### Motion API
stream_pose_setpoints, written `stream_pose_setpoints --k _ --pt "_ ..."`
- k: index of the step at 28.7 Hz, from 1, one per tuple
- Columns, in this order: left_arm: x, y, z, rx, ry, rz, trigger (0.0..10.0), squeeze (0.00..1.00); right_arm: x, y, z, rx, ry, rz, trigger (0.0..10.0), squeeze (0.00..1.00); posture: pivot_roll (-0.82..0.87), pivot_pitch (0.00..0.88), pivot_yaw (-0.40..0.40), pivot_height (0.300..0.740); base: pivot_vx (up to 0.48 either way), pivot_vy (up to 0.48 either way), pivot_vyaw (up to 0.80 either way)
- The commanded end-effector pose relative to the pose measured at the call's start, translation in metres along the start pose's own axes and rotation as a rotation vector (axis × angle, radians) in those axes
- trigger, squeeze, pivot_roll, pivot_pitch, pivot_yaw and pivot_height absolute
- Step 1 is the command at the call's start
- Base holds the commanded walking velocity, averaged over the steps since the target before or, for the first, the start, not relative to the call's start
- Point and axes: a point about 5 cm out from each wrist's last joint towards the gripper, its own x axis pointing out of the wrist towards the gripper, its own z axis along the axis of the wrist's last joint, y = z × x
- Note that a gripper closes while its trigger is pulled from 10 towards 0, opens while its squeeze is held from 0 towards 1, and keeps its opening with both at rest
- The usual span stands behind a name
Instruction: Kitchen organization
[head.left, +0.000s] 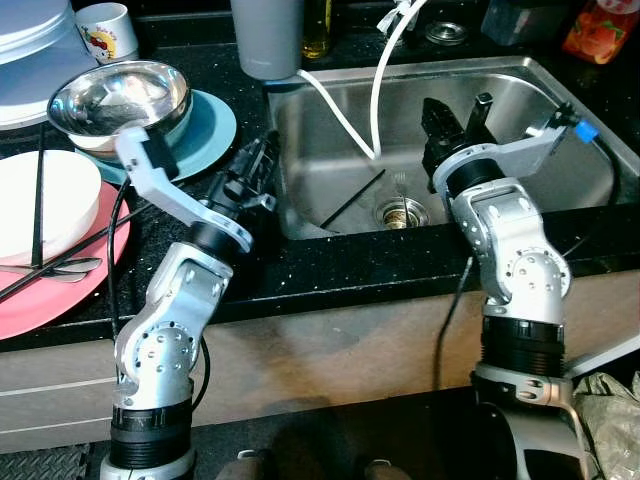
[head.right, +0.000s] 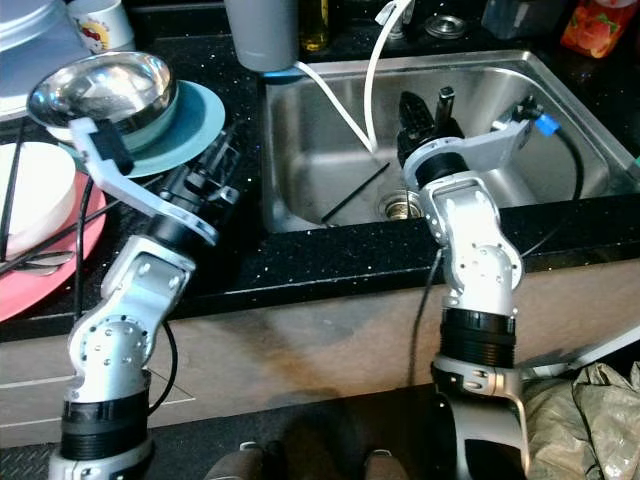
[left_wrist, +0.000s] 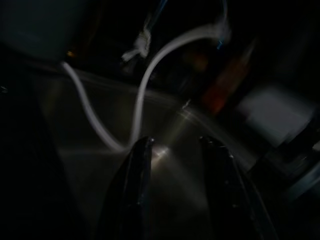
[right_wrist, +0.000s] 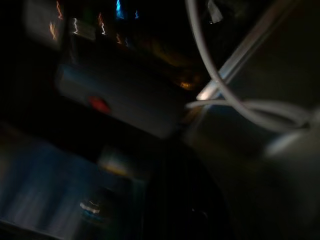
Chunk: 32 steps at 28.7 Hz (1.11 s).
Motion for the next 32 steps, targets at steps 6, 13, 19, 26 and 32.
stream_pose_setpoints --k 6,13,19,26,32 --pt "0.014 -0.009 0.017 0.332 -0.032 -0.047 10.0 0.0 0.002 0.01 -0.011 -0.217 0.01 0.059 10.0 0.0 0.03 0.169 0.02 0.74 0.0 0.0 0.0" --pt "0.025 0.0 0.02 0.568 0.013 -0.008 10.0 1.0 0.004 0.011 -0.013 -0.228 0.004 0.065 10.0 0.0 0.02 0.173 0.016 0.74 0.0 0.0 0.0" --pt "0.039 0.028 0.034 0.872 0.064 0.134 10.0 1.0 0.003 0.01 -0.015 -0.228 0.006 0.069 10.0 0.0 0.02 0.177 0.014 0.74 0.0 0.0 0.0" --pt "0.048 0.056 0.06 1.301 0.137 0.182 10.0 0.46 0.004 0.01 -0.012 -0.214 0.003 0.071 10.0 0.0 0.02 0.183 0.011 0.74 0.0 0.0 0.0" --pt "0.048 0.066 0.066 1.412 0.2 0.195 10.0 0.0 0.005 0.01 -0.012 -0.211 0.002 0.072 10.0 0.0 0.02 0.186 0.009 0.74 0.0 0.0 0.0"
